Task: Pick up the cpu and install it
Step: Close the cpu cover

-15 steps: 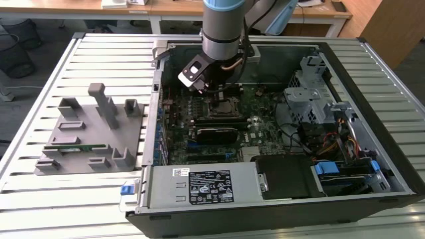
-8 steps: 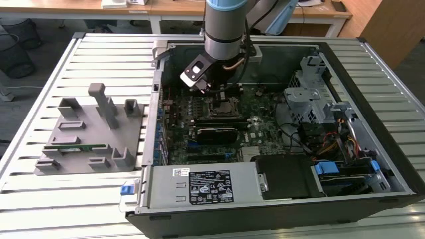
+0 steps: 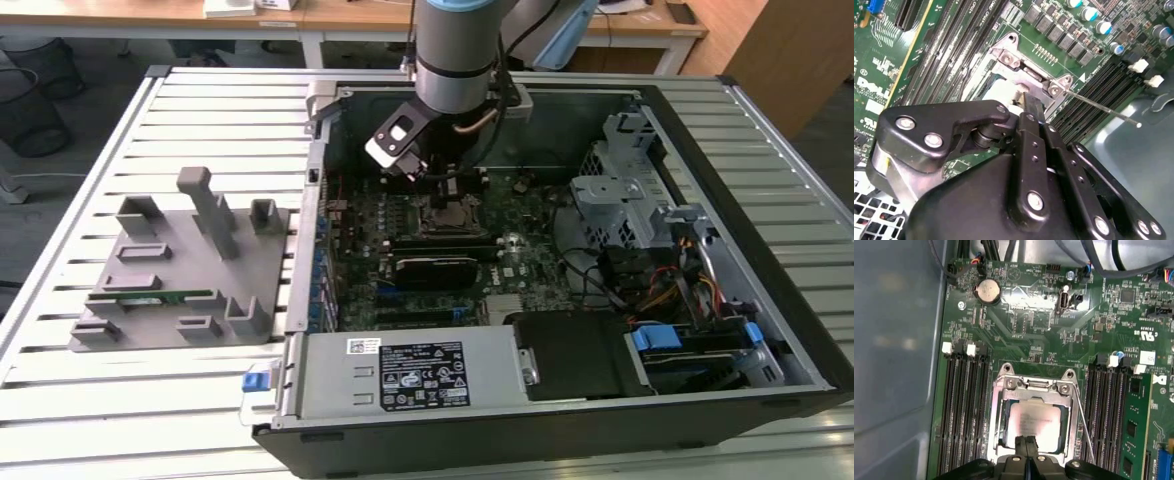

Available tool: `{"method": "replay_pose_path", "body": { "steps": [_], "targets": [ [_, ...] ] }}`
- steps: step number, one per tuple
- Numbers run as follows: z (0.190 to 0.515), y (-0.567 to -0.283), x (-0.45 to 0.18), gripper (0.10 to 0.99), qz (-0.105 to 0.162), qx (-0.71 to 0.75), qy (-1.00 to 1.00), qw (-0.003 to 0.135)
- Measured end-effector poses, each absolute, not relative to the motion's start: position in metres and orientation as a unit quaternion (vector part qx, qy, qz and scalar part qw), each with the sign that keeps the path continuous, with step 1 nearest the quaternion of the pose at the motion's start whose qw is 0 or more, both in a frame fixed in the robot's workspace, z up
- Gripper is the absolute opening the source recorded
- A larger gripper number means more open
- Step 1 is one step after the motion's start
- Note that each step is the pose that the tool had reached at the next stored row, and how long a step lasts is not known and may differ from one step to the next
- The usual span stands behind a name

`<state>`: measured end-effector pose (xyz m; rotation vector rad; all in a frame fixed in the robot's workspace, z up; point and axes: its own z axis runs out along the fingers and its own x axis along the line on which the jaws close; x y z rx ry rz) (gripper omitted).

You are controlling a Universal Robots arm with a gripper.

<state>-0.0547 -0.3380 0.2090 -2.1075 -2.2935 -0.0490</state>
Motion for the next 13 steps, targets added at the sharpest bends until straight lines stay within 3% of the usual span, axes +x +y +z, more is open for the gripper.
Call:
{"method": "replay_pose_path", "body": {
  "steps": [13],
  "targets": [
    [0.209,-0.338,-0.038,0.106,-0.015,-0.675,-0.737,0.014]
  ]
}}
